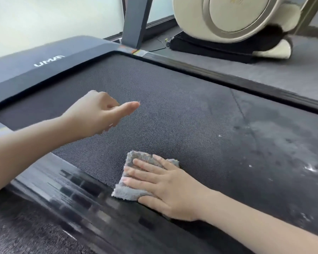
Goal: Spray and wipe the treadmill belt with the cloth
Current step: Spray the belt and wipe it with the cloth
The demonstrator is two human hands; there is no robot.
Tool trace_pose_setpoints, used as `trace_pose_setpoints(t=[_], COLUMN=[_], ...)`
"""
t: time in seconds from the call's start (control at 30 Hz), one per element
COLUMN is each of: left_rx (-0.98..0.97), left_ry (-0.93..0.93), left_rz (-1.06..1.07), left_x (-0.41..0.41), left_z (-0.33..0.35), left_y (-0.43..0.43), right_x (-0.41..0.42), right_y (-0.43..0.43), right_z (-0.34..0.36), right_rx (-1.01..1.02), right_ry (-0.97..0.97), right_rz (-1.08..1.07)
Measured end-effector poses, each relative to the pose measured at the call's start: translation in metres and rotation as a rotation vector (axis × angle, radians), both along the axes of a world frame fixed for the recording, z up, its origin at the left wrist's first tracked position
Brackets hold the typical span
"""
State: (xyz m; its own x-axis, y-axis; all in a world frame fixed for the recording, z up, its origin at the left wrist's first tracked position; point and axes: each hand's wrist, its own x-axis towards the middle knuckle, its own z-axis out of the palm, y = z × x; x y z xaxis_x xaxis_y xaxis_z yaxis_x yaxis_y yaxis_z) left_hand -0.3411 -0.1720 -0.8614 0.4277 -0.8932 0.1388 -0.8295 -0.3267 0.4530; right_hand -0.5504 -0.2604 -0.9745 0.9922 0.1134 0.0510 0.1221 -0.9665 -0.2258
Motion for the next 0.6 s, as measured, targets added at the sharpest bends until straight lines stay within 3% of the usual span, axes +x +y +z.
trace_pose_setpoints(t=[0.17, 0.4, 0.6], left_rx=[0.018, -0.006, 0.014], left_ry=[-0.002, 0.058, 0.085], left_rz=[0.007, 0.023, 0.051], left_x=[-0.008, -0.022, -0.028], left_z=[-0.002, -0.007, -0.014], left_y=[-0.013, -0.046, -0.078], right_x=[0.005, 0.035, 0.057], right_y=[-0.025, -0.132, -0.202], right_z=[0.0, 0.004, 0.004], right_rx=[-0.043, -0.061, -0.04], right_ry=[0.033, 0.121, 0.099], right_rz=[-0.029, -0.391, -0.509])
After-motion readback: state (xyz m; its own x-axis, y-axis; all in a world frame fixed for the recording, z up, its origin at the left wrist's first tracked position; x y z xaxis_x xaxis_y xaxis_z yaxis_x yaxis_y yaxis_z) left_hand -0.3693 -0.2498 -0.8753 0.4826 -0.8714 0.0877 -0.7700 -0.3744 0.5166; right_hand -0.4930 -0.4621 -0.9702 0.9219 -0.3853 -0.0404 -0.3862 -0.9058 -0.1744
